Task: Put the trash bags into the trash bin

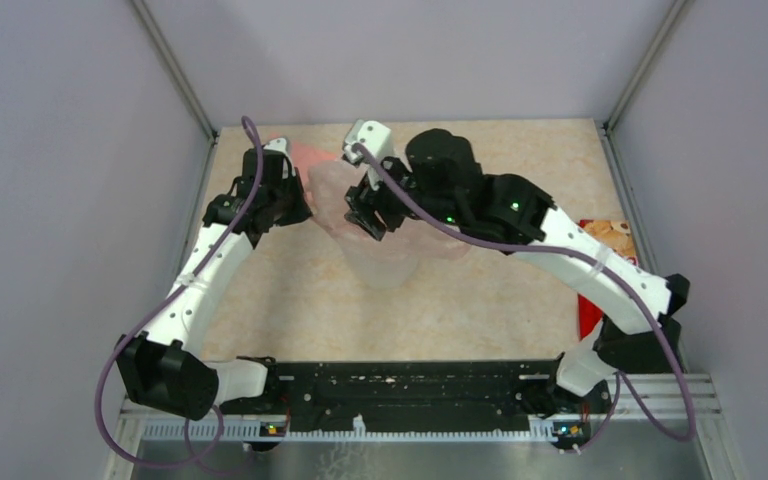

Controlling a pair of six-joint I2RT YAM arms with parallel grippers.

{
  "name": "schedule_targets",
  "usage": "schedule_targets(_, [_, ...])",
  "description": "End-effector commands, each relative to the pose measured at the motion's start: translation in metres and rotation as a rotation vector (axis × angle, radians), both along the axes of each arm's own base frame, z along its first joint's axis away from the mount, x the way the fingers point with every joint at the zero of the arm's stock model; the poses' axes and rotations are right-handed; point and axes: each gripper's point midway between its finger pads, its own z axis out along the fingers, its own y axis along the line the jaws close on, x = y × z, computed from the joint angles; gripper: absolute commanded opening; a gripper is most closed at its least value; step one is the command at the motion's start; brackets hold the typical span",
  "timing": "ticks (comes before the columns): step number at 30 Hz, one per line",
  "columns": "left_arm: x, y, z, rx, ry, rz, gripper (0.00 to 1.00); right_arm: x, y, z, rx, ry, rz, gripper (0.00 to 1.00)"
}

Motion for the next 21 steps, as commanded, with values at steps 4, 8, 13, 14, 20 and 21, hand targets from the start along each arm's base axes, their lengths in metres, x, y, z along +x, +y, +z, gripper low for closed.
schedule_targets(4, [0.01, -0.002, 0.032, -0.023, -0.104, -0.011, 0.0, 0.045, 0.01, -0.038, -0.199, -0.084, -0.106, 0.5])
schedule_targets(8, [0.012, -0.003, 0.035, -0.023, -0.111, -0.011, 0.0, 0.065, 0.003, -0.037, -0.21, -0.108, -0.182, 0.46])
schedule_targets(13, [0.014, -0.003, 0.035, -0.024, -0.111, -0.013, 0.0, 0.079, -0.001, -0.041, -0.214, -0.116, -0.229, 0.28])
schedule_targets(14, [0.014, -0.003, 0.035, -0.025, -0.111, -0.011, 0.0, 0.082, -0.001, -0.042, -0.218, -0.116, -0.238, 0.27])
schedule_targets(20, [0.016, -0.004, 0.035, -0.027, -0.112, -0.011, 0.0, 0.074, -0.001, -0.036, -0.179, -0.11, -0.209, 0.32])
schedule_targets(21, [0.016, -0.004, 0.034, -0.026, -0.11, -0.01, 0.0, 0.074, -0.001, -0.033, -0.169, -0.113, -0.211, 0.32])
